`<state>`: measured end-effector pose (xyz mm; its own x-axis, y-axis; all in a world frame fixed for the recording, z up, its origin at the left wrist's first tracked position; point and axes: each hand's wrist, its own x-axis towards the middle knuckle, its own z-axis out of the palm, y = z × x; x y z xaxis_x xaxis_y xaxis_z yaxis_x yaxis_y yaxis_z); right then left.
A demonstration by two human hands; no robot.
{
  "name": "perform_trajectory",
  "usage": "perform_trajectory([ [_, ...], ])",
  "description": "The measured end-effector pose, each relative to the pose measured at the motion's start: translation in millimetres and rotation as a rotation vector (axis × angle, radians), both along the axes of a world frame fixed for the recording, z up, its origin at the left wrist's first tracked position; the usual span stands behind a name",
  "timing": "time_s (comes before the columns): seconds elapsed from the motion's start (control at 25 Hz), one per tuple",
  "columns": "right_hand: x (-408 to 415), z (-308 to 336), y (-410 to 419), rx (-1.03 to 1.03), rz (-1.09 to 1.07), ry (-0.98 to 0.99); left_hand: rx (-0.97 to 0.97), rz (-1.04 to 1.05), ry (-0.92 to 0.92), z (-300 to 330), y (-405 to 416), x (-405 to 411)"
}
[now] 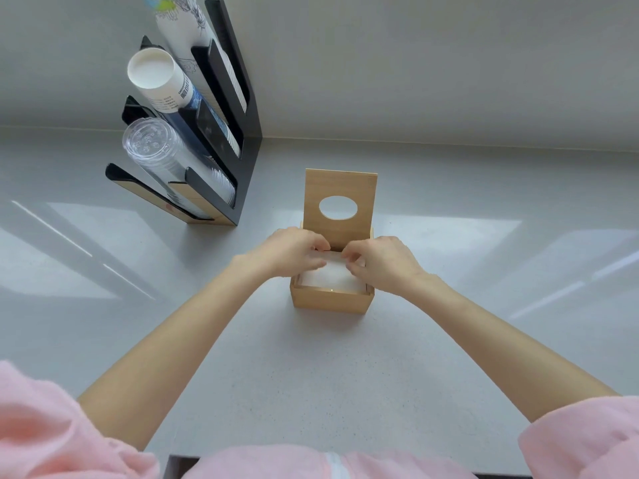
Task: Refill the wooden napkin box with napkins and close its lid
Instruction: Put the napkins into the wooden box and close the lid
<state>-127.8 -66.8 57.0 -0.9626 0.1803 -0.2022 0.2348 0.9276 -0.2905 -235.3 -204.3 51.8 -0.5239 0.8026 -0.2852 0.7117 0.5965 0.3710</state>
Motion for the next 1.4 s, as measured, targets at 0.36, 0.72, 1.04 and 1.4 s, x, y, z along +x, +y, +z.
perform_trajectory([
  [0.36, -22, 29, 36, -0.346, -0.371, 0.563, 0.446, 0.297, 0.033, 29, 2, -24],
  [0.72, -46, 25, 45, -0.506, -0.476, 0.353, 0.424, 0.425, -0.159, 29, 28, -42],
  [1.04, -52, 25, 49, -0.511, -0.465, 0.369, 0.391, 0.430, 0.053, 33, 25, -50],
  [1.4, -19, 22, 38, -0.432, -0.322, 0.527, 0.612, 0.385, 0.204, 27, 0, -18],
])
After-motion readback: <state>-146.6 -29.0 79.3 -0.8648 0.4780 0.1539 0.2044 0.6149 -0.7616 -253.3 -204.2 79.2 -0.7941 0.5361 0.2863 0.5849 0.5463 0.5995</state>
